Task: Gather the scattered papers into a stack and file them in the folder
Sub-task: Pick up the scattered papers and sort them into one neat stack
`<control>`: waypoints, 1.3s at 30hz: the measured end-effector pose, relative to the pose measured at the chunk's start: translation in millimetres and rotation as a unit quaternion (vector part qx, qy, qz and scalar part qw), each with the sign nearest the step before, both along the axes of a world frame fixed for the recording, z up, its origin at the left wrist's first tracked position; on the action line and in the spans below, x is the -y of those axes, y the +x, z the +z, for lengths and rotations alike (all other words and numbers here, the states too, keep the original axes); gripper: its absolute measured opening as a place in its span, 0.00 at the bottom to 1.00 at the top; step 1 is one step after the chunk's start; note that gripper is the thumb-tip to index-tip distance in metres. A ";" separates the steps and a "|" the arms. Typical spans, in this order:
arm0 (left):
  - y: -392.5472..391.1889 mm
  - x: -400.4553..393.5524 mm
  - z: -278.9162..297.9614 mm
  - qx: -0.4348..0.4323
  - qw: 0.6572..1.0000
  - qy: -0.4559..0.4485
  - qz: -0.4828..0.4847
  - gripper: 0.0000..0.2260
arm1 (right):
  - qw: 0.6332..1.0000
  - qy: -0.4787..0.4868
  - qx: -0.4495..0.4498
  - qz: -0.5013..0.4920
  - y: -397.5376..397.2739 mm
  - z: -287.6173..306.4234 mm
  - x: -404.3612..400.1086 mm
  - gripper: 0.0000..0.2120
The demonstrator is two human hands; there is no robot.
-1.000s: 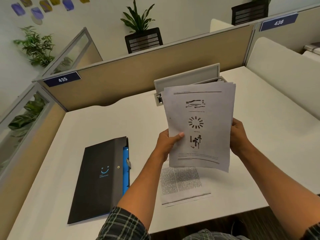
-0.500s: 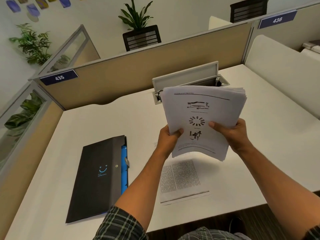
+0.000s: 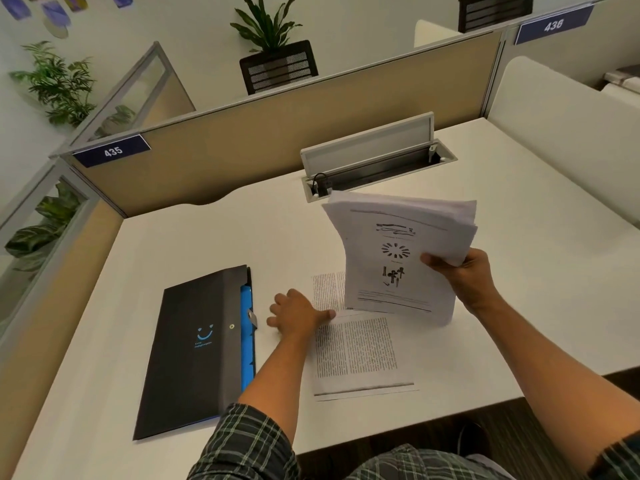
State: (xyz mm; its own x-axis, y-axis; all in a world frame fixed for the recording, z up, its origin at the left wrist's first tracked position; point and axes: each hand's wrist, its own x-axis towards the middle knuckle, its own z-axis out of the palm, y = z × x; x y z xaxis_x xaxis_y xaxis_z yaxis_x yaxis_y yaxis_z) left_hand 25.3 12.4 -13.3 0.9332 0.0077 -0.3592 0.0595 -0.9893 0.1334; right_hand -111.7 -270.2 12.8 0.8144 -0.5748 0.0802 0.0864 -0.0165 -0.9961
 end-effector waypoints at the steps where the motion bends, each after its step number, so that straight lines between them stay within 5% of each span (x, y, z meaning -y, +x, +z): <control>1: -1.8 -3.8 -2.4 0.002 1.000 0.008 0.015 0.50 | 1.000 -0.002 -0.001 -0.001 -0.6 -1.8 0.6 0.04; 5: -3.8 -5.3 -5.1 0.008 0.999 0.012 0.037 0.50 | 1.000 -0.014 0.003 -0.004 -3.9 -7.7 3.5 0.05; 9: -6.0 2.0 -7.4 -0.013 0.999 -0.041 0.030 0.34 | 1.000 -0.003 0.001 -0.013 -6.3 -7.1 2.6 0.05; 15: -6.5 5.5 -8.4 -0.042 0.993 -0.095 0.055 0.28 | 1.000 -0.003 -0.007 -0.026 -7.9 -6.5 2.1 0.03; 17: -1.7 3.2 -6.3 -0.057 0.985 -0.157 0.039 0.18 | 0.999 -0.001 -0.010 -0.037 -7.6 -6.3 3.1 0.03; 22: 12.1 -15.8 13.9 -0.057 0.908 -0.410 0.064 0.03 | 0.994 0.044 0.004 -0.095 -8.6 -2.9 16.6 0.06; 32: 50.0 -45.4 69.9 -0.084 0.697 -0.703 0.117 0.08 | 0.974 0.054 0.019 -0.218 -2.3 3.6 45.4 0.08; 39: 28.4 9.5 90.1 -0.050 0.698 -0.714 0.029 0.15 | 0.992 0.075 0.030 -0.098 15.3 14.7 3.7 0.12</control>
State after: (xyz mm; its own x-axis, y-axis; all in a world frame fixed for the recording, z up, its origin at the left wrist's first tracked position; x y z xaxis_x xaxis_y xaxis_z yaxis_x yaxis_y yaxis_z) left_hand 53.7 2.9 76.8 0.9160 -0.3878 -0.1031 0.1738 0.1520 0.9730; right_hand -96.4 -273.9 27.5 0.6824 -0.7304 0.0273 0.1561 0.1091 -0.9817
